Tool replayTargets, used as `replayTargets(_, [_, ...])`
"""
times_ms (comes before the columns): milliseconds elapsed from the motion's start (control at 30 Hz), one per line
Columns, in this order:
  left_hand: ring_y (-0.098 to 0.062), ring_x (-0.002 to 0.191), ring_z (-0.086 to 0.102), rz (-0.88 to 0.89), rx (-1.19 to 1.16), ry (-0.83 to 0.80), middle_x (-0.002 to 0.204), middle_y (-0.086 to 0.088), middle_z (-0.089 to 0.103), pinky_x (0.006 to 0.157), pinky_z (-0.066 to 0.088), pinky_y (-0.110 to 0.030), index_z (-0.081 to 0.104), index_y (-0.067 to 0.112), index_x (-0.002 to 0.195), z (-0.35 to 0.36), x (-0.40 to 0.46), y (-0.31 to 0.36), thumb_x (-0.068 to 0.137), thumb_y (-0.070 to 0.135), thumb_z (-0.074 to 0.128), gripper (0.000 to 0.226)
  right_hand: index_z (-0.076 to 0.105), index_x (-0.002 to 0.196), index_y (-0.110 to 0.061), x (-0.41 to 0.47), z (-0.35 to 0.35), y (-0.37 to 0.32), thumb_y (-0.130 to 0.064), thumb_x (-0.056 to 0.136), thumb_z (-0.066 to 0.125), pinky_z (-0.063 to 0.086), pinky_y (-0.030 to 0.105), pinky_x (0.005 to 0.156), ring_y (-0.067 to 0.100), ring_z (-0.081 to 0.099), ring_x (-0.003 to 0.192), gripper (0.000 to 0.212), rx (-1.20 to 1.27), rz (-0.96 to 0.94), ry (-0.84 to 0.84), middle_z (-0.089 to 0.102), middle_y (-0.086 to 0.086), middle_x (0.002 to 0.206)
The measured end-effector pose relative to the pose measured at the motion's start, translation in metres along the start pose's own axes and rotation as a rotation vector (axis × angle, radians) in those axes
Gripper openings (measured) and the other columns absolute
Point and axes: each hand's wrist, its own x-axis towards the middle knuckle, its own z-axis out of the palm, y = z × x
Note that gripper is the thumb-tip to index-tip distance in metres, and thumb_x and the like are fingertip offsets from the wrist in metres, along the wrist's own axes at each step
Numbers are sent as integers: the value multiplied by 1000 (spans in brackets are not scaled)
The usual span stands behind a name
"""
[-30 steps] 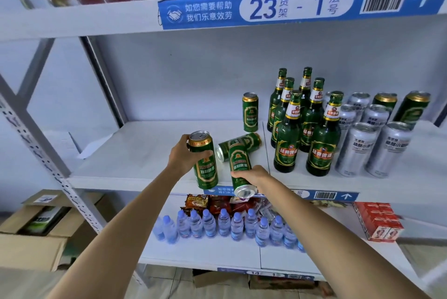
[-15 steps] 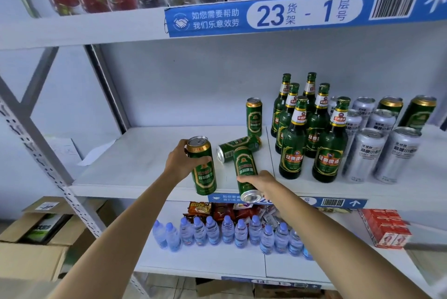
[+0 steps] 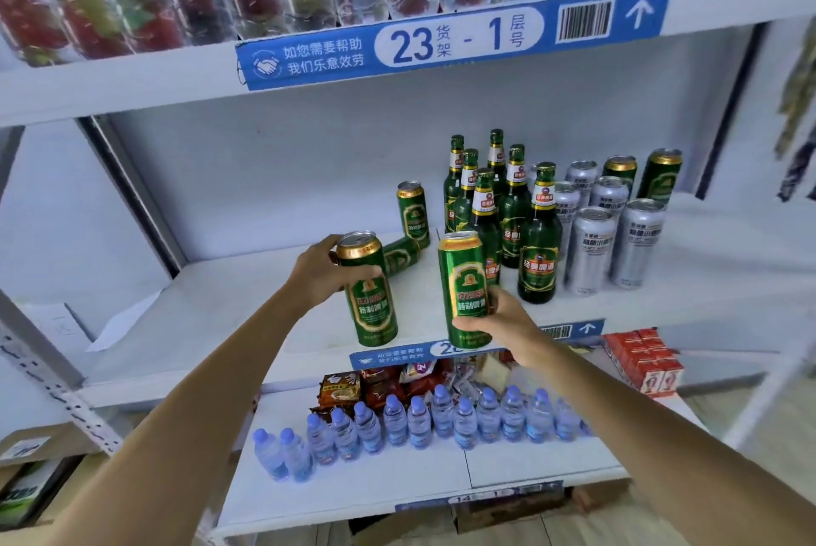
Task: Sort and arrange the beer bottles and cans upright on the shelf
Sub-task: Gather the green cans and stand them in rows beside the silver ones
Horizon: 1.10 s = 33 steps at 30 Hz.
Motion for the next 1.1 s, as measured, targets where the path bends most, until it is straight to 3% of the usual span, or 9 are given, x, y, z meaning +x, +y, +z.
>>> replayTargets(133, [-22,104,63,78,-8,-91,114,-2,65,89,56,-41,54,21,125,26,1,38,68,35,84,65,56,108,-19,-31,-41,-8,4,68,79,50,24,76,9,64,89,51,43,-74,98,68,-3,98])
replayTargets(267, [-17,98,62,148,-21,-156,105,4,62,77,54,-27,54,23,119,73,-4,84,74,31,80,53,56,114,-16,-54,-105,-8,-4,63,85,53,39,89,21,67,100,60,33,-108,182,69,5,109])
replayTargets(400, [-18,101,66,205,-26,-211,111,2,68,80,57,-32,57,20,123,135,-5,136,68,37,83,63,55,109,-16,-74,-189,-9,1,65,83,53,36,85,22,66,96,54,12,-141,220,67,5,105])
replayTargets(500, [-15,96,66,218,-25,-226,106,6,67,83,56,-34,55,22,120,183,-4,177,69,36,83,60,51,119,-9,-82,-253,-11,0,65,83,52,40,89,24,65,100,63,-29,-157,242,65,7,111])
replayTargets(633, [-10,92,64,254,-46,-255,103,10,64,77,55,-28,52,21,120,247,-2,235,72,31,81,57,49,119,-12,-85,-336,-13,-2,66,83,51,29,79,18,63,97,63,-58,-160,236,64,2,108])
replayTargets(733, [-17,100,65,258,-65,-267,113,2,65,83,57,-35,52,18,126,289,7,271,71,31,82,64,49,122,-11,-78,-389,-11,-4,64,84,51,36,87,22,63,103,68,-82,-137,250,64,5,113])
replayTargets(833, [-16,99,66,263,-82,-290,111,3,66,81,58,-32,54,19,125,321,21,304,72,28,82,61,50,123,-9,-63,-430,-9,-5,63,85,49,41,94,23,62,106,69,-81,-111,272,64,5,115])
replayTargets(1100, [-14,94,63,307,126,-289,104,5,65,76,50,-26,58,18,116,394,110,356,69,36,83,57,50,115,-13,10,-504,-2,-1,66,83,48,39,92,20,59,101,61,-131,-88,271,61,-3,101])
